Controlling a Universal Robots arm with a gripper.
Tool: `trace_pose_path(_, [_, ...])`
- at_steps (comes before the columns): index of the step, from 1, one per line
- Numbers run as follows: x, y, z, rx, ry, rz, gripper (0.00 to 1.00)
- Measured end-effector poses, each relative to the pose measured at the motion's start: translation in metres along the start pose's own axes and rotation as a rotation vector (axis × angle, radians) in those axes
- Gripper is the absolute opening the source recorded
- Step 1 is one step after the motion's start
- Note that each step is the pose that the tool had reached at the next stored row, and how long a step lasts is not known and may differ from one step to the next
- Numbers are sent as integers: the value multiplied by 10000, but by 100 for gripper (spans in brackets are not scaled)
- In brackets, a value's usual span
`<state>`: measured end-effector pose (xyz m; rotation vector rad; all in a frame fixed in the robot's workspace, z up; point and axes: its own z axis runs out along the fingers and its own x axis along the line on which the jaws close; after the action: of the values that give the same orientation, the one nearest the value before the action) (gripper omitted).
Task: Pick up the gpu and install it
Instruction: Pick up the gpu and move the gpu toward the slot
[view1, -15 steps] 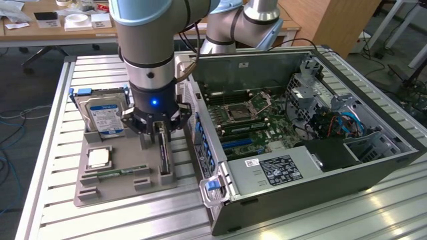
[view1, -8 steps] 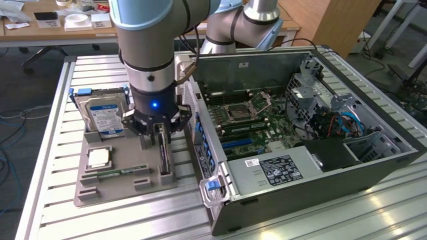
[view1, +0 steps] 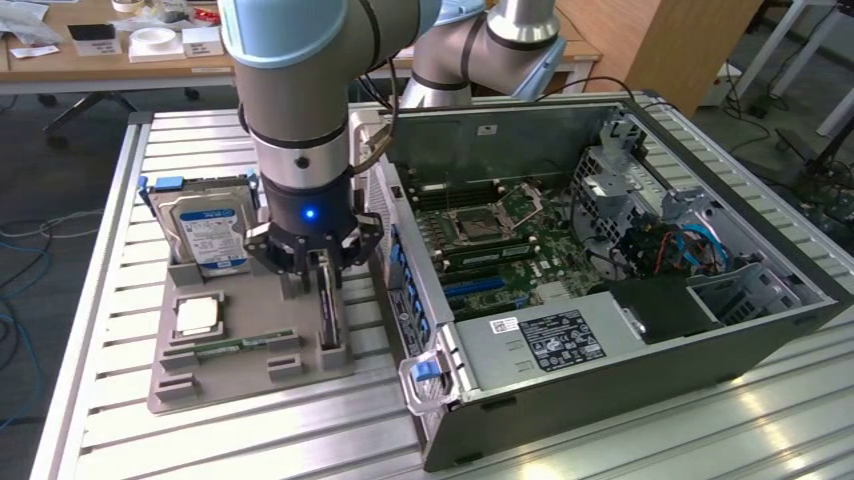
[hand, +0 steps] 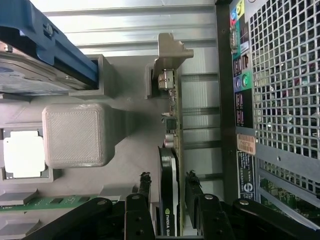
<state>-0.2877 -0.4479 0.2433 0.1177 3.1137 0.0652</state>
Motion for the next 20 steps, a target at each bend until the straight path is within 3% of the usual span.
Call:
trace_pose_path(11, [-17, -11, 11, 25, 0, 0, 42])
trace_pose_path(20, [-16, -15, 118, 25, 0, -2, 42])
